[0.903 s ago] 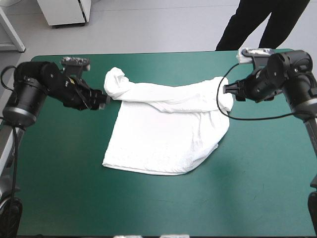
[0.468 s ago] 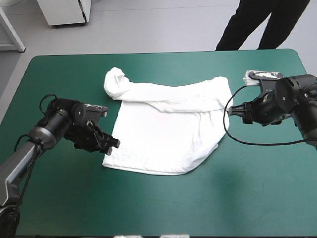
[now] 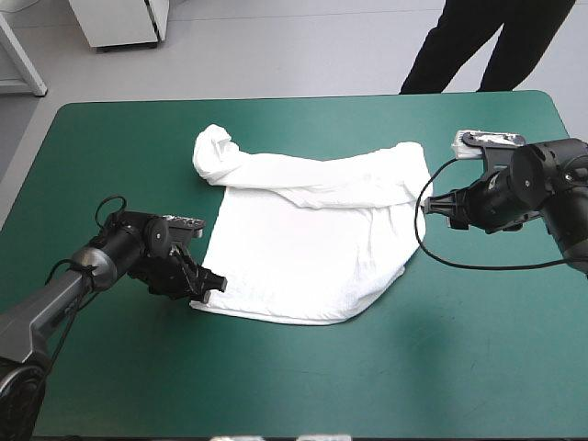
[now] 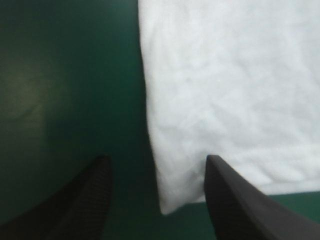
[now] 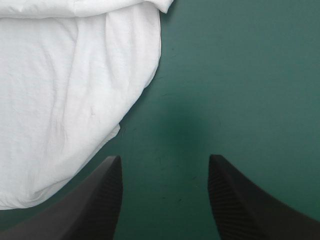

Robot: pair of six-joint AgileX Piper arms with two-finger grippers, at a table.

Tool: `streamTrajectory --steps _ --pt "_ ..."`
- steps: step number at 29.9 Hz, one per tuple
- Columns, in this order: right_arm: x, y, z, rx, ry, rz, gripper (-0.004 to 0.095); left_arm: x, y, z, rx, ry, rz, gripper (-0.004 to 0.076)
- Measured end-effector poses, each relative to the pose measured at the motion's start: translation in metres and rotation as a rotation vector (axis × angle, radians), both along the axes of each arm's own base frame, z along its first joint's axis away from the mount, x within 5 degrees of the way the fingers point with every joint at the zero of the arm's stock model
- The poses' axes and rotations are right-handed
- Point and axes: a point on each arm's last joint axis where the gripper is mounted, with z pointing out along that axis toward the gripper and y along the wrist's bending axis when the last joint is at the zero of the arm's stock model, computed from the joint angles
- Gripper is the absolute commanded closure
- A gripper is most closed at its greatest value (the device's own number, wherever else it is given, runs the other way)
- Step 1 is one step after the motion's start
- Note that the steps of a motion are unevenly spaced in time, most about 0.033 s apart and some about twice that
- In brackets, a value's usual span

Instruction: Fold the cloth

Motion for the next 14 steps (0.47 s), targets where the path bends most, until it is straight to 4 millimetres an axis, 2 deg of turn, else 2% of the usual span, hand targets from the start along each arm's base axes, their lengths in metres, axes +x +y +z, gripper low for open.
streamTrajectory --steps 2,4,6,7,9,14 --pt "0.000 0.000 0.000 0.000 0.000 0.000 0.0423 0.004 -0.001 -0.009 0.008 0.033 -0.001 0.0332" --pt "0.000 0.000 0.000 0.000 0.000 0.000 0.0423 0.006 -0.003 -0.014 0.019 0.060 -0.011 0.0391" --pt "0.000 0.000 0.000 0.000 -0.001 0.000 0.0422 0.006 -0.007 -0.017 0.042 0.083 -0.037 0.0496" --pt "0.000 0.000 0.000 0.000 -0.001 0.000 0.0422 0.006 -0.009 -0.018 0.055 0.088 -0.053 0.0602" --pt "-0.001 0.000 0.000 0.003 0.003 0.000 0.0422 0.006 -0.017 -0.019 0.059 0.089 -0.083 0.0730" --pt "-0.002 0.004 -0.005 0.016 0.025 0.017 0.0422 0.000 -0.036 -0.019 0.100 0.065 -0.188 0.0734"
